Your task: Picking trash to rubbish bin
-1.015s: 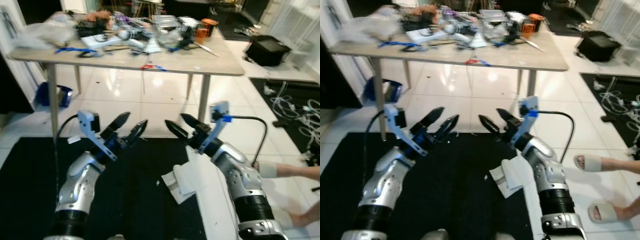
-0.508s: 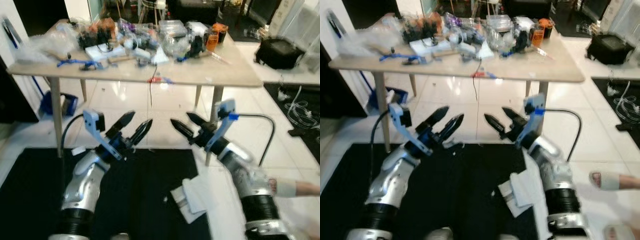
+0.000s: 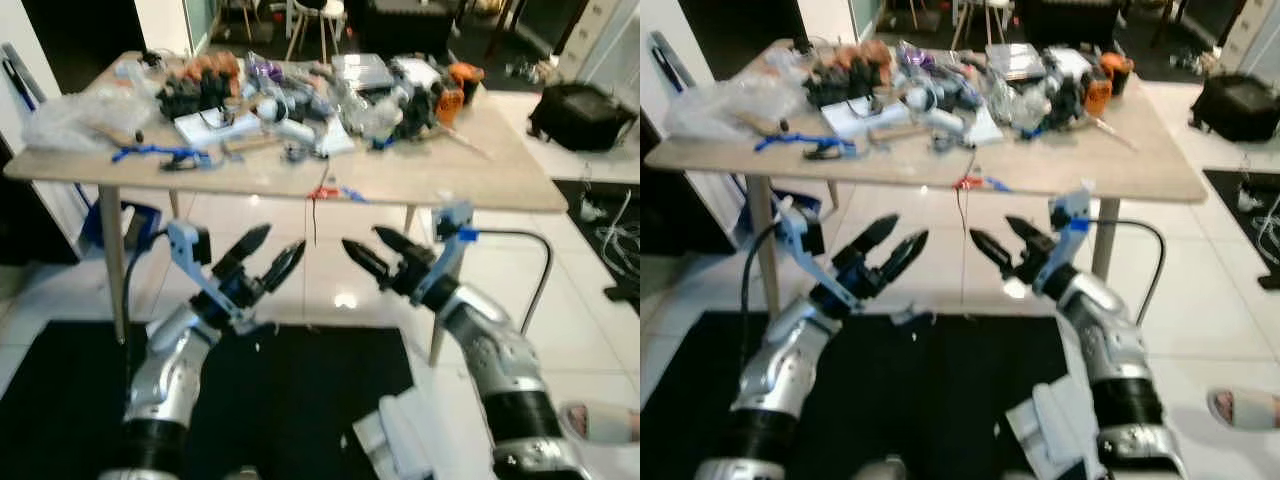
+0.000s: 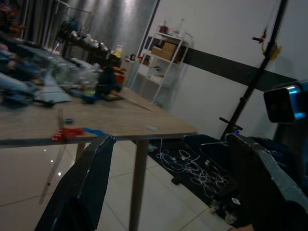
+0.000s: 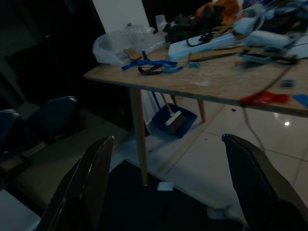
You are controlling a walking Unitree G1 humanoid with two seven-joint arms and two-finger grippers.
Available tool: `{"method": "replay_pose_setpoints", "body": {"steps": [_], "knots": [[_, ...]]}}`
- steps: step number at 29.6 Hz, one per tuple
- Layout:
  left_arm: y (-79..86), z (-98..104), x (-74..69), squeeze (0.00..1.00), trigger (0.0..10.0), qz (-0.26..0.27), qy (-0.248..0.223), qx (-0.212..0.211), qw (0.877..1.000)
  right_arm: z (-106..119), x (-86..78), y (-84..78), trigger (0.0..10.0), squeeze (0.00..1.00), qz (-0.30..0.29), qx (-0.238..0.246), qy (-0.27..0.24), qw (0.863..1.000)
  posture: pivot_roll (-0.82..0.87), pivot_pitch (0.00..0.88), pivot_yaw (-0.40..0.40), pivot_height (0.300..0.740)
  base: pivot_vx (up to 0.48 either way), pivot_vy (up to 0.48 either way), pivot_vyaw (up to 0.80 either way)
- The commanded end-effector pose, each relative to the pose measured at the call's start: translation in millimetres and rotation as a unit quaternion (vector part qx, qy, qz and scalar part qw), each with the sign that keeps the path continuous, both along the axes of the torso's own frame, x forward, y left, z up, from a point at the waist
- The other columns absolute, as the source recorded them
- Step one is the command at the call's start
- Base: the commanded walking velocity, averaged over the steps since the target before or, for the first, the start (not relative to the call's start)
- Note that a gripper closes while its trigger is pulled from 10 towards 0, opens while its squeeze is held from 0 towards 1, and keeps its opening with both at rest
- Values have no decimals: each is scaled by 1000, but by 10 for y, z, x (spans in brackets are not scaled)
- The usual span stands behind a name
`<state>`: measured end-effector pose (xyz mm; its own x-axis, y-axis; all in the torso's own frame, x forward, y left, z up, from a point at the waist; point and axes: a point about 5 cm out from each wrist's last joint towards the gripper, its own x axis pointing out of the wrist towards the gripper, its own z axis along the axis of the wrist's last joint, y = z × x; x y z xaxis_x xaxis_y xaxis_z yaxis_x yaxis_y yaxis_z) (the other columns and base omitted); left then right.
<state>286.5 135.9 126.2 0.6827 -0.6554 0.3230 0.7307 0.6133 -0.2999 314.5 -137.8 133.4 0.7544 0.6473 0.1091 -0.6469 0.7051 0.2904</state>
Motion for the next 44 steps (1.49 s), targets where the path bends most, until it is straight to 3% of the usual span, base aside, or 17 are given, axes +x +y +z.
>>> {"method": "replay_pose_setpoints", "body": {"steps": [1, 44], "knots": [[-2, -17, -2, 0, 10000, -1, 2, 5, 1000, -7, -3, -35, 10000, 0, -5, -2, 2, 1000, 24, 0, -35, 740, 401, 0, 0], [-14, 3, -5, 0, 10000, -3, 0, 4, 1000, -1, -2, -41, 10000, 0, -5, -3, 0, 1000, 22, 0, -34, 740, 399, 0, 0]]}}
